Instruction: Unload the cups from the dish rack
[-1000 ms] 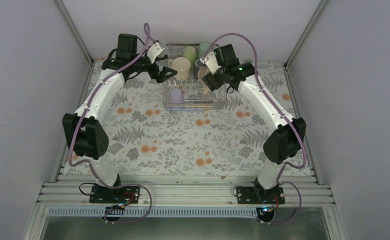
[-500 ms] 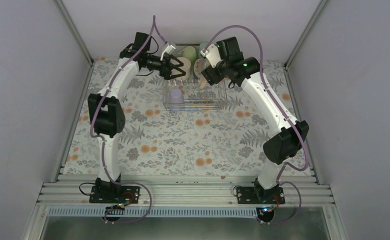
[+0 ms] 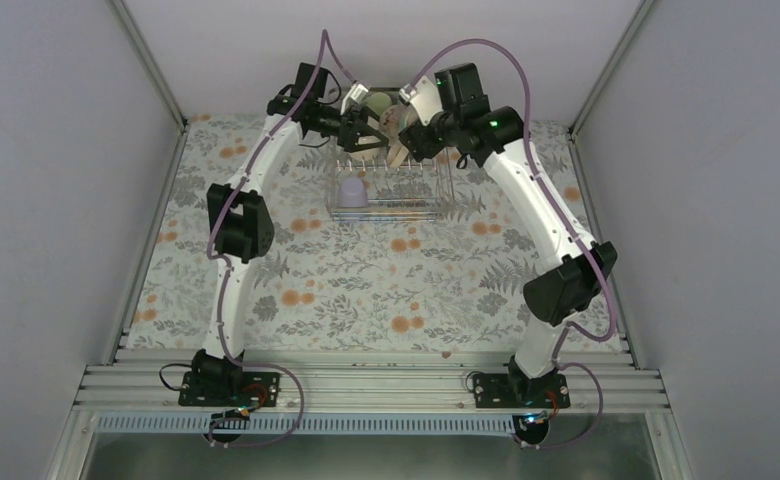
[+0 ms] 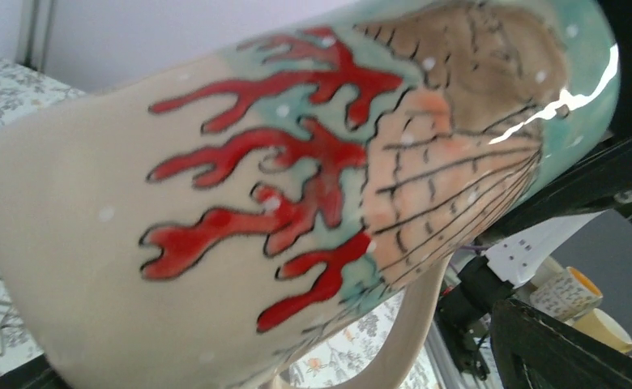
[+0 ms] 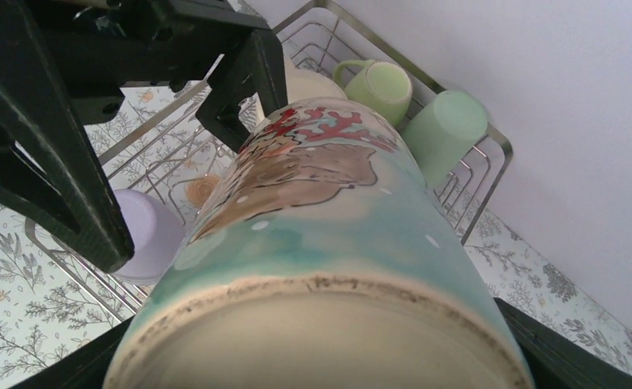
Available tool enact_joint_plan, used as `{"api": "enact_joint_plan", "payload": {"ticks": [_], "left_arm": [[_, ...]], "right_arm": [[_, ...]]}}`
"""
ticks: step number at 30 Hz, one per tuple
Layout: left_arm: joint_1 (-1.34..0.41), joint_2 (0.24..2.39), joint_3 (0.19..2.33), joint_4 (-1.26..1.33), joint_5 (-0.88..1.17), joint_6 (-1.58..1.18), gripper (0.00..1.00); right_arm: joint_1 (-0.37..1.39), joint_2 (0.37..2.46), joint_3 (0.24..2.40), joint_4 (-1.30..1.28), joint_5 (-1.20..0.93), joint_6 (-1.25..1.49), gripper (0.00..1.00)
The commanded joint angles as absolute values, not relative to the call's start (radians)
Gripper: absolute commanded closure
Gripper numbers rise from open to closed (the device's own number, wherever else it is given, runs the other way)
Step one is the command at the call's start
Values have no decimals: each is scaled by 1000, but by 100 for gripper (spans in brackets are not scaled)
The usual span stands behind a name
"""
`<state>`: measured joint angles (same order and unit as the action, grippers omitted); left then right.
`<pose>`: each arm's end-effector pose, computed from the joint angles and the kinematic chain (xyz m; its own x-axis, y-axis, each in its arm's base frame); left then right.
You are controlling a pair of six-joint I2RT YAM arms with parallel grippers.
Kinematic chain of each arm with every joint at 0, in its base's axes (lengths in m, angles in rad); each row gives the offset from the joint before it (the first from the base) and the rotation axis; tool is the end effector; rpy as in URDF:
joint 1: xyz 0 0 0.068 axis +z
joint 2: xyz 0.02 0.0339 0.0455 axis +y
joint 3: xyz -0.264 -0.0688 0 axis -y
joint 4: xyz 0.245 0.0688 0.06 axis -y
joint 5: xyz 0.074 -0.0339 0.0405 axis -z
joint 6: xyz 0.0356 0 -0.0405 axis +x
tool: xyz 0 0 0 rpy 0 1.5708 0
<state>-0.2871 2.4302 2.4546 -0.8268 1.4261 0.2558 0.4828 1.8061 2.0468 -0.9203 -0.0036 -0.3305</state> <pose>0.4872 -0.1806 0.2949 -0.4899 0.1827 -0.8524 0.8521 -0.1061 -0.5125 0.3457 0.1814 0.4180 -0.3751 -0.5630 -0.7365 -0.6221 0.7418 -0.2503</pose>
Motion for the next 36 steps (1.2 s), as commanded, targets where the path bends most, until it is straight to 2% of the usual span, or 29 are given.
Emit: {"api": "enact_joint_plan", "payload": {"ticks": [1,9,15,21,24,27,31,36], "left_arm": [[-284,2429,2455,-687,1544,117,0],[-291,2384,2433,-607,1626,25,6],[-297,2366,2411,-581,1671,-29,20],[-309,2342,2407,-513,1702,-104,22],[-310,2348,2435,-503,1720,-138,29],[-313,2345,2442,-478,1730,-183,41],[-327,2328,2436,-450,1733,-233,44],[-336,2314,2441,-426,1726,-252,59]], "right_arm": [[477,1800,2108,-837,-34,-304,87],[455,1838,2134,-832,-115,-266,85],[431,1895,2178,-853,-253,-210,83],[419,1923,2182,-859,-309,-188,82],[412,1915,2158,-844,-323,-187,82],[400,1919,2151,-837,-355,-184,79],[377,1935,2154,-817,-417,-157,79],[343,2000,2185,-822,-567,-113,78]]}}
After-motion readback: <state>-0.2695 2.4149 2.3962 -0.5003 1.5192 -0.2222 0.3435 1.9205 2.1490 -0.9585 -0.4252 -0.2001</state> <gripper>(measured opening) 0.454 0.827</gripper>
